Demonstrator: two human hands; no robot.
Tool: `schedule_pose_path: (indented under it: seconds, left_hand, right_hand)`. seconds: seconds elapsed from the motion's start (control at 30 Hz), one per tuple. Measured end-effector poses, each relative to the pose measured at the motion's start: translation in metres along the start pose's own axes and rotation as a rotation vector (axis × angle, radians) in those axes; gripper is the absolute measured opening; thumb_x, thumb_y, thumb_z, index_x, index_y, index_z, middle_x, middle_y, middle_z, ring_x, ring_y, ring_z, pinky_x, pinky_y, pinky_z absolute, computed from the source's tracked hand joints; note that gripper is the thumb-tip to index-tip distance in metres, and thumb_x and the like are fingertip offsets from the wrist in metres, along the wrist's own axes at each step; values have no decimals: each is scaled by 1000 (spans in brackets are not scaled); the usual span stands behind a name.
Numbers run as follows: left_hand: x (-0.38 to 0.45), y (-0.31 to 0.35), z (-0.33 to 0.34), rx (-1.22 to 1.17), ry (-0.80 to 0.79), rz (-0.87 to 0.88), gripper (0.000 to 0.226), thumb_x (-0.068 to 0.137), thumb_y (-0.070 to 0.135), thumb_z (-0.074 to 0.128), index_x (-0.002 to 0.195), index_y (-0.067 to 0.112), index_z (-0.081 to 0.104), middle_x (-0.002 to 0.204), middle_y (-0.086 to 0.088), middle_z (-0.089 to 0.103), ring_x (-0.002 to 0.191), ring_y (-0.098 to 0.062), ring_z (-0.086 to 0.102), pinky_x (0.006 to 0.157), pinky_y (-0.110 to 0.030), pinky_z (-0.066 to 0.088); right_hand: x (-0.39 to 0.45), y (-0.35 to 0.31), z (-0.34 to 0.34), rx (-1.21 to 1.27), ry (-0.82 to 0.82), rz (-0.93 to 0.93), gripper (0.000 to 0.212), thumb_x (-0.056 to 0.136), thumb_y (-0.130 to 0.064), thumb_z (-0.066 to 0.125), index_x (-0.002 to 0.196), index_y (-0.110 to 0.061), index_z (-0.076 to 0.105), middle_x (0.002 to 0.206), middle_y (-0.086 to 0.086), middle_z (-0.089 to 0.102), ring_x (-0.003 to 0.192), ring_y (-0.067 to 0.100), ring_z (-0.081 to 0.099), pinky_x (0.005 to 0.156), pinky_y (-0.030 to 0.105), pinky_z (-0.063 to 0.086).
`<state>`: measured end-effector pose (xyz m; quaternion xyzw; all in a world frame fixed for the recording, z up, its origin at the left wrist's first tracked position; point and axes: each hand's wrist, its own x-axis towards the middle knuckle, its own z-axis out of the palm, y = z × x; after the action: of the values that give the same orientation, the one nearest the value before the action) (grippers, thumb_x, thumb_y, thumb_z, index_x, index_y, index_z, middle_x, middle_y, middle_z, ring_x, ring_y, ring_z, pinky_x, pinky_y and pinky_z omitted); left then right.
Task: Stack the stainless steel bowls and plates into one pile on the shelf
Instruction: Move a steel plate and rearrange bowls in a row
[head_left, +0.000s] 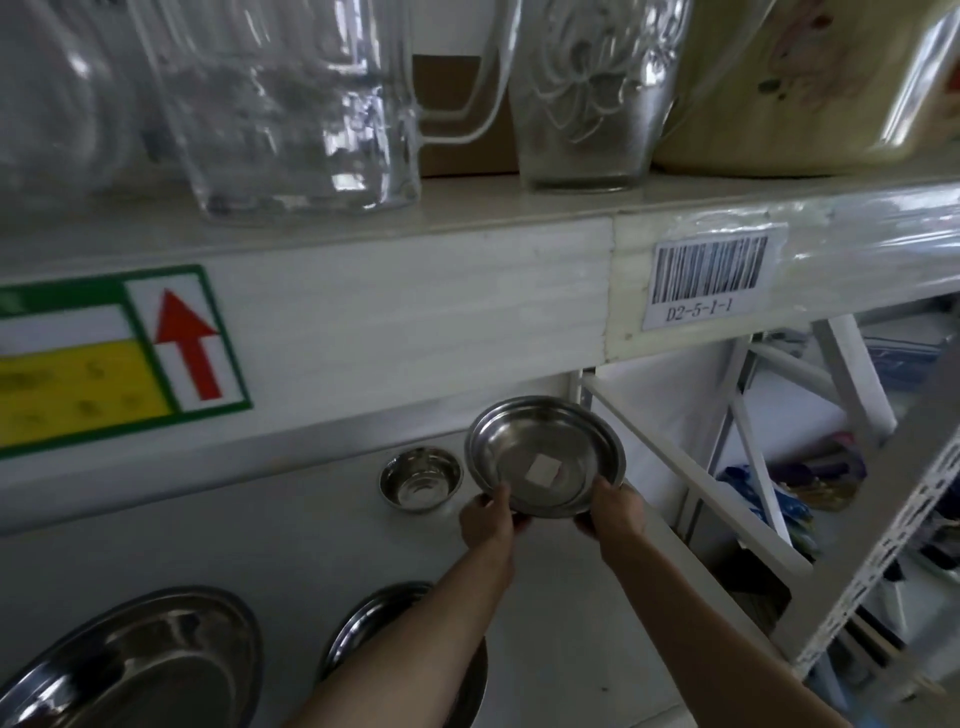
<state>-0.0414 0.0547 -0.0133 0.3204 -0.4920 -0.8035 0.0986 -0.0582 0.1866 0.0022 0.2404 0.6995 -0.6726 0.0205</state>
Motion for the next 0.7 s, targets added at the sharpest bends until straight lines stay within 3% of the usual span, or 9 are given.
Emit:
schedule_pose_path:
  seconds: [0.13,0.27,0.33,0.47,0.57,0.7]
  left_hand:
    - [-27,14,-15,-12,-67,-11,15,89,14,63,93,-1,64,88,-19,67,42,-12,66,52,-24,59]
    - [-53,28,-33,-39,-115,1,10,90,14,62,84,7,65,86,-13,68,42,-7,67,80,-38,59]
    - [-64,34,-44,-49,-133,11,11,90,14,62,81,8,65,84,-12,68,44,-7,68,86,-41,57]
    - [-80,42,-69,-49,-154,44,13,88,18,66,82,7,67,84,-12,71,54,-10,71,78,-33,59]
    - [-91,47,-85,-69,-167,57,13,88,19,66,85,7,68,84,-12,72,60,-14,72,62,-23,59]
    - [-108,53,-108,-74,-180,56,13,89,19,65,87,6,67,88,-13,72,68,-17,72,57,-18,58]
  right_hand:
    - [-21,-8,-5,73,-42,7,19,95,-15,46,92,-4,61,71,13,57,57,22,55,55,32,51]
    - [-45,-14,-7,75,-74,3,19,97,-16,47,99,-3,60,65,11,52,49,17,48,47,27,43]
    - [-56,-15,-6,68,-81,14,19,97,-18,48,102,-4,59,65,11,52,48,18,48,42,25,43]
    - [-74,-10,-1,85,-125,22,23,97,-17,49,105,2,59,64,12,51,45,19,48,40,22,43]
    - [-94,-7,1,75,-140,27,16,97,-15,48,95,-2,57,60,11,51,43,19,46,41,24,40]
    - [-117,-1,4,82,-155,17,17,97,-14,48,86,-5,57,54,9,50,41,19,45,40,24,38]
